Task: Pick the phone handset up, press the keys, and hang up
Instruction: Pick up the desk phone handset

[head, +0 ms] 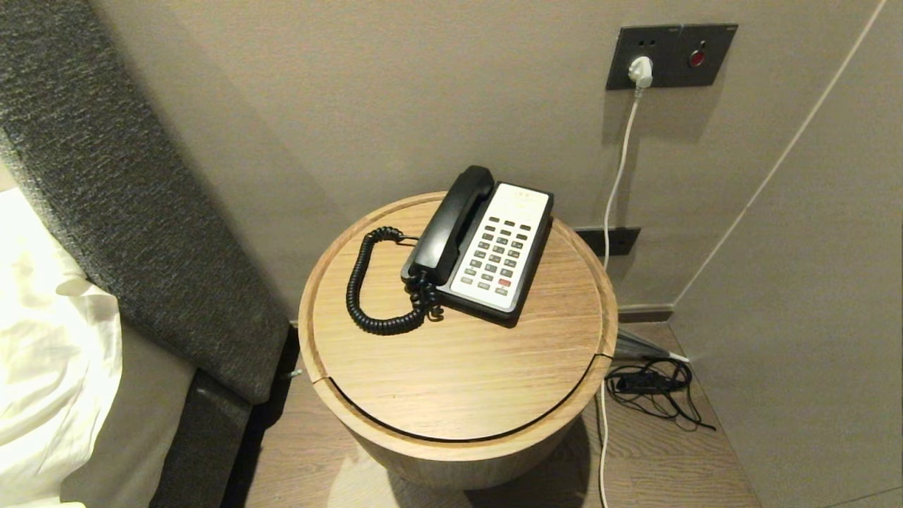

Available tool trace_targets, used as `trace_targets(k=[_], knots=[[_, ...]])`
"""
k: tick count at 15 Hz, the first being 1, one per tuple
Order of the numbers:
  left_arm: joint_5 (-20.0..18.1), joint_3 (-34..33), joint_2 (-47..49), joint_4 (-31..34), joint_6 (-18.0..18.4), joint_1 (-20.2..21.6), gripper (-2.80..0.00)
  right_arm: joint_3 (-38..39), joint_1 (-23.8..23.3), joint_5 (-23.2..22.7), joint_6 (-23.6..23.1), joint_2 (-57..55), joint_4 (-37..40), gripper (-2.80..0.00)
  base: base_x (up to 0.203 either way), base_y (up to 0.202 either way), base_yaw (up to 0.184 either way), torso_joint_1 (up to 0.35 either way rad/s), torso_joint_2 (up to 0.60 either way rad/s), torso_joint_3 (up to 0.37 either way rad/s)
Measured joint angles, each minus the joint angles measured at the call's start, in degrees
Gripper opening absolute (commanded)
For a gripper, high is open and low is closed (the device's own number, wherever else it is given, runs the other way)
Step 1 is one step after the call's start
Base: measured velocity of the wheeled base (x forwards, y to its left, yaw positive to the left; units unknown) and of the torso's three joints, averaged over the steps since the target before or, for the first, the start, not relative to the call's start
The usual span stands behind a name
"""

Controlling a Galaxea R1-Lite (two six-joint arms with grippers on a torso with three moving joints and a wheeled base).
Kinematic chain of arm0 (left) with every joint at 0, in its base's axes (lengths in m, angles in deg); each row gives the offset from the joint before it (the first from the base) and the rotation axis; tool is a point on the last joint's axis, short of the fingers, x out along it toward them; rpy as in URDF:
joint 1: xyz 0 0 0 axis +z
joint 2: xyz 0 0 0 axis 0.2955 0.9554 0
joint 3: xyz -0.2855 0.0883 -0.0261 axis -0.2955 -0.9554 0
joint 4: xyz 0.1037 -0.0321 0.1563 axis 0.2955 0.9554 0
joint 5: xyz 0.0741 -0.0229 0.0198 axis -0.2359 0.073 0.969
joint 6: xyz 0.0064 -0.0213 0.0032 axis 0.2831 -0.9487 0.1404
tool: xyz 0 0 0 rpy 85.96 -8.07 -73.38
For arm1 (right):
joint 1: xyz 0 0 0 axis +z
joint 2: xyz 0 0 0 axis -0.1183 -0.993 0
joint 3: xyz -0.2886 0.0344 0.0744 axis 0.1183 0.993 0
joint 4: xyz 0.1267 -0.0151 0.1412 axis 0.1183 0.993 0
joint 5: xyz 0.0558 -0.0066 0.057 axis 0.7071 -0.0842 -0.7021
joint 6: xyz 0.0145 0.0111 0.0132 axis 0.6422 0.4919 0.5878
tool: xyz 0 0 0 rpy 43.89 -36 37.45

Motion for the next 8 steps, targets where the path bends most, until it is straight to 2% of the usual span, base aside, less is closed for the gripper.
trace_targets(k=[1,3,5,7,8], knots=[[-1.35,4.23,6.43,0.53,-0.69,-2.11,-2.8,0.0,0.0,0.0,0.02,0.0,0.0,-2.8,0.0,0.0,0.0,0.0,0.0,0.0],[-1.76,9.8,17.16,1.05,-2.79,-9.62,-2.8,0.0,0.0,0.02,0.03,0.0,0.0,-2.8,0.0,0.0,0.0,0.0,0.0,0.0],[-0.81,15.12,26.68,1.25,-8.32,-17.23,-2.8,0.0,0.0,0.0,0.0,0.0,-0.02,-2.8,0.0,0.0,0.0,0.0,0.0,0.0],[0.75,19.69,33.75,1.3,-13.56,-21.49,-2.8,0.0,0.0,0.0,0.02,0.0,0.0,-2.8,0.0,0.0,0.0,0.0,0.0,0.0],[2.21,21.51,37.02,1.19,-14.98,-22.83,-2.8,0.0,0.0,-0.01,0.02,0.0,-0.02,-2.8,0.0,0.0,0.0,0.0,0.0,0.0]])
